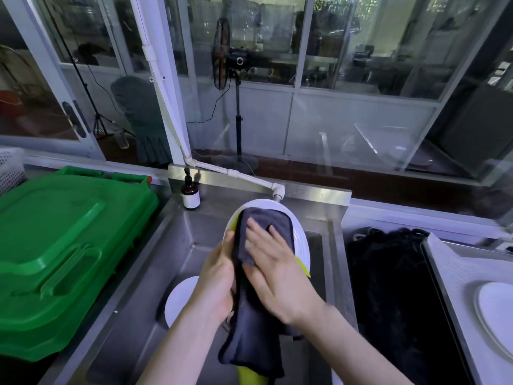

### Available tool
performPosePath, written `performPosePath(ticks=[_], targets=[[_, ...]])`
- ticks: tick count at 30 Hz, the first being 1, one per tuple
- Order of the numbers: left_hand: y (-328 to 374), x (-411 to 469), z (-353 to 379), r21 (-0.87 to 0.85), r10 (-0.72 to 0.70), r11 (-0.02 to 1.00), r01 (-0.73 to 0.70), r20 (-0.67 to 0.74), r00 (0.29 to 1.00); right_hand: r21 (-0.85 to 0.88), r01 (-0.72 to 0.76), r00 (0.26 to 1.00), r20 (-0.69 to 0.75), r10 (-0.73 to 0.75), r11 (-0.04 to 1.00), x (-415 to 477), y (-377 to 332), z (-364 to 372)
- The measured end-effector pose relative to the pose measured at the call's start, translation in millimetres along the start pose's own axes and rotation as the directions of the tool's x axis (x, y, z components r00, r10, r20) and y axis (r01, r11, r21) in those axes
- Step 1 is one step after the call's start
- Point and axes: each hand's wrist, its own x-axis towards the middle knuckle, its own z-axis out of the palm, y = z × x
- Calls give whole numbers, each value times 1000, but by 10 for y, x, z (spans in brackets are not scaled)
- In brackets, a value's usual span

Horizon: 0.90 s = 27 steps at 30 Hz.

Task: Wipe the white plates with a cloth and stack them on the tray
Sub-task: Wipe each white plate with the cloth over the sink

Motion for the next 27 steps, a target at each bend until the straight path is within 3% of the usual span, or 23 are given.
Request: performPosePath(ticks=[4, 9, 13, 16, 19, 24, 27], targets=[[-13, 7, 12, 0, 23, 1000, -23, 24, 999, -13, 25, 1000, -18, -25, 1000, 6, 68, -12], [52, -19, 3, 26, -5, 1000, 7, -69, 998, 18, -151, 977, -149, 152, 988, 258, 273, -131], [156, 31, -158, -74, -98, 993, 87, -163, 982, 216, -309, 915, -198, 351, 926, 169, 513, -273], [230, 76, -222, -108, -76, 992, 63, -119, 990, 352, -325, 892, -195, 408, 878, -128, 469, -206], [315, 93, -243, -113, -22, 994, 14, -72, 997, 354, -255, 919, -200, 340, 900, -417, 286, -37], [359, 102, -116, -90, 6, 996, -21, -169, 986, 55, -25, 988, -154, 33, 998, -431, 24, 205], [266, 82, -18, -52, -14, 999, 5, -172, 985, 14, 11, 996, -90, -9, 1000, -187, -11, 166]])
